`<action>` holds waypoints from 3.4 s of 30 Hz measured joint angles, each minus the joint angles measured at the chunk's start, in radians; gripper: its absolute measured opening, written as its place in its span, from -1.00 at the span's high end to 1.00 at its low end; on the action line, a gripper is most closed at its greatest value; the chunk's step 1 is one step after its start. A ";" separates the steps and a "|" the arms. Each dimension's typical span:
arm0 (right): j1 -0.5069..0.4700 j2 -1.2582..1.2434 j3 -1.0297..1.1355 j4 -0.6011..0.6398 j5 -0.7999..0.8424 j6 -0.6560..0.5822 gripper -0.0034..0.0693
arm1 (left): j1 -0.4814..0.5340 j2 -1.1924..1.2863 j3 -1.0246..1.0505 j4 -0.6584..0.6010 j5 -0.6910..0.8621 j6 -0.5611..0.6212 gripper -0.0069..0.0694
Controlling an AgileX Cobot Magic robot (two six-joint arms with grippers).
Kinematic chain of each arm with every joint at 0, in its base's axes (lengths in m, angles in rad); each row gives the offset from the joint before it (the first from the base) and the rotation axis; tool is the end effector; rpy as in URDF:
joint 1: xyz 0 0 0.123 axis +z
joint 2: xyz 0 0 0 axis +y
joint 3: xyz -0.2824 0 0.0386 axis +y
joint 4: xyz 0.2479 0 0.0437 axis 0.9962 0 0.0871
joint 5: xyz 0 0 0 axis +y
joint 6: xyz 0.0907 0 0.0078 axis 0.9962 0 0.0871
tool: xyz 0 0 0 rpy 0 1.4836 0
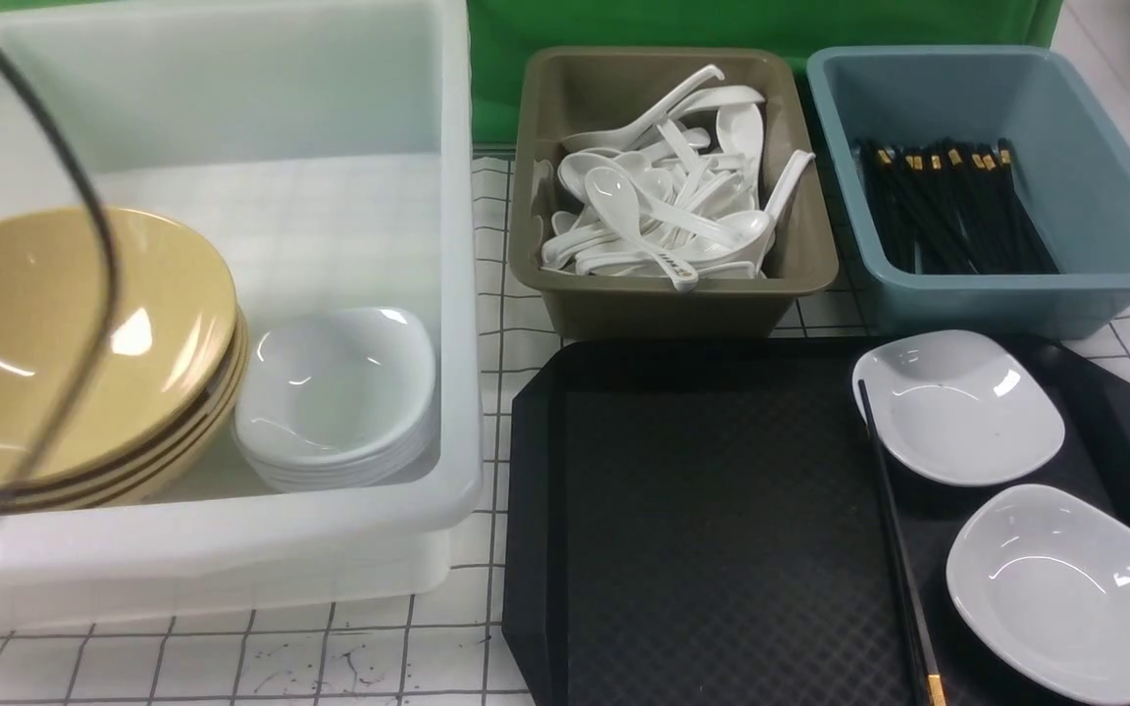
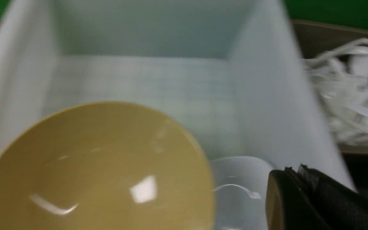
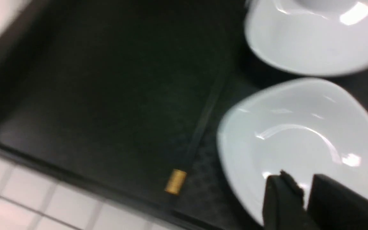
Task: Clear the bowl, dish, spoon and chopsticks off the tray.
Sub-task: Use the right arm to grab a chopstick, then use the right arm to put a chopstick into the small storage box on the right
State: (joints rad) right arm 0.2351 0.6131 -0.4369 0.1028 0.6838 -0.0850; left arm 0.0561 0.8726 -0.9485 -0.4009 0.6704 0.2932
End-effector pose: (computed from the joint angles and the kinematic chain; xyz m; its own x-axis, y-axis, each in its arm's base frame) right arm 0.1037 0.0309 0.2533 -0.6757 -0.1672 -0.7180 -0.2812 0.9587 0.0414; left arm 0.1717 -0.0125 0.3866 -0.4542 -0.0522 -0.8894 0.1493 0.9797 -0.1337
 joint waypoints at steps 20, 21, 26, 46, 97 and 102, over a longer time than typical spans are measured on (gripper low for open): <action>0.003 0.816 -0.388 0.062 0.038 0.026 -0.46 | -0.118 -0.229 0.422 0.003 -0.082 0.124 0.84; 0.003 0.819 -0.388 0.064 0.038 0.024 -0.46 | -0.118 -0.229 0.424 0.003 -0.084 0.124 0.84; 0.045 0.861 -0.388 0.088 0.019 0.000 -0.46 | -0.119 -0.229 0.433 -0.026 -0.145 0.123 0.84; 0.174 1.007 -0.389 0.095 -0.133 -0.001 0.69 | -0.122 -0.229 0.433 -0.045 -0.152 0.123 0.84; 0.138 0.790 -0.689 -0.666 -0.353 0.173 0.68 | -0.122 -0.229 0.434 -0.063 -0.185 0.123 0.84; -0.079 1.052 -0.827 -0.690 -0.565 0.425 0.65 | -0.122 -0.229 0.454 -0.072 -0.184 0.123 0.84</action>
State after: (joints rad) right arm 0.1558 1.6650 -1.2640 -0.5871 0.1190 0.3397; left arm -0.0658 0.6438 -0.4941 -0.4727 0.4863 0.4163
